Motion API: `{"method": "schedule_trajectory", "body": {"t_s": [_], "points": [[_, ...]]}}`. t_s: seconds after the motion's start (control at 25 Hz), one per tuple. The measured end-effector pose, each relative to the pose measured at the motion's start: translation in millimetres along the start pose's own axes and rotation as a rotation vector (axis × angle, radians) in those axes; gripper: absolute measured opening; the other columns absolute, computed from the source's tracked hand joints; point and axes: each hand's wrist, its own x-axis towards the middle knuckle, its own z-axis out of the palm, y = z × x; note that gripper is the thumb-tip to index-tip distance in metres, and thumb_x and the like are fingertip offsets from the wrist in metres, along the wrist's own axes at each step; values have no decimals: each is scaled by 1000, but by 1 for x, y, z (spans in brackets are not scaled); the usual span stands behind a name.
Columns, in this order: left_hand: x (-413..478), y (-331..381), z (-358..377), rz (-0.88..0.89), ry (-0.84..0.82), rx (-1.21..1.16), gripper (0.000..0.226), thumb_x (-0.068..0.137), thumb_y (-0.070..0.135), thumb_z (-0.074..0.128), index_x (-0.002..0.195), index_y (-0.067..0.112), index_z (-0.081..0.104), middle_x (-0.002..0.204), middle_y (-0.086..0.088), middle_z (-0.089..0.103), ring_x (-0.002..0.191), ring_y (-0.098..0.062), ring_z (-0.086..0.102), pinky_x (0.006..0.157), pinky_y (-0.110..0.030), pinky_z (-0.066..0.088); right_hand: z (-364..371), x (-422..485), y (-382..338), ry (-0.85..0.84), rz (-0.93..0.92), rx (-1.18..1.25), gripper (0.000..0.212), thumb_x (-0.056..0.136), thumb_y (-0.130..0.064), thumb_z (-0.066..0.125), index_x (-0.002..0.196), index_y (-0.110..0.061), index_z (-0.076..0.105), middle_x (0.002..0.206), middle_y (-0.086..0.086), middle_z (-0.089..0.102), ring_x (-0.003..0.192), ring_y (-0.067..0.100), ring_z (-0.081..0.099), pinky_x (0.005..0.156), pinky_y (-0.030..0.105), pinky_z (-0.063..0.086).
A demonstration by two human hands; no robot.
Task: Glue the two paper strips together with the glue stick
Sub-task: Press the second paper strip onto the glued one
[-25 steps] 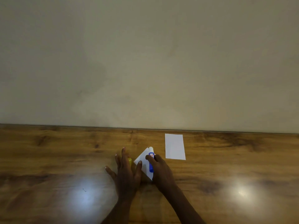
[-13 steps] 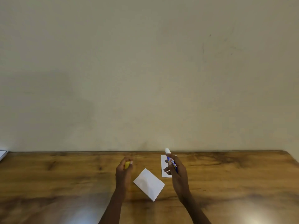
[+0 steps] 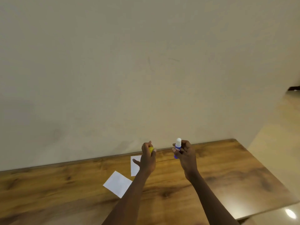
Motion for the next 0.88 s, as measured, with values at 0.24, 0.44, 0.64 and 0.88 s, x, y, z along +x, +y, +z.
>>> {"method": "schedule_trajectory", "body": {"t_s": [0.24, 0.44, 0.64, 0.88], "points": [[-2, -35, 84, 16, -233, 473, 46, 96, 31, 31, 139, 26, 13, 153, 4, 21, 144, -17, 2, 106, -63, -12, -42, 8, 73, 32, 141, -165, 29, 76, 6, 62, 93, -15, 52, 94, 9, 60, 89, 26, 58, 72, 33, 52], [11, -67, 110, 35, -291, 649, 55, 95, 38, 29, 142, 24, 3, 155, 4, 14, 144, -18, -2, 106, -64, -10, -46, 7, 124, -34, 171, -266, 30, 72, 8, 63, 87, -15, 52, 88, 9, 64, 86, 28, 61, 75, 44, 53], [11, -84, 128, 29, -327, 669, 56, 96, 30, 30, 142, 23, -1, 155, 0, 15, 144, -15, -4, 105, -66, -12, -47, 9, 139, -37, 161, -271, 40, 69, 10, 63, 83, -24, 50, 87, 7, 65, 83, 20, 61, 75, 40, 52], [14, -84, 120, 32, -357, 501, 70, 90, 39, 45, 141, 24, 1, 153, 5, 17, 144, -17, 1, 106, -61, -16, -52, 4, 132, -13, 193, -197, 57, 63, 26, 50, 105, -13, 49, 107, 14, 60, 107, 30, 56, 89, 46, 50]]}}
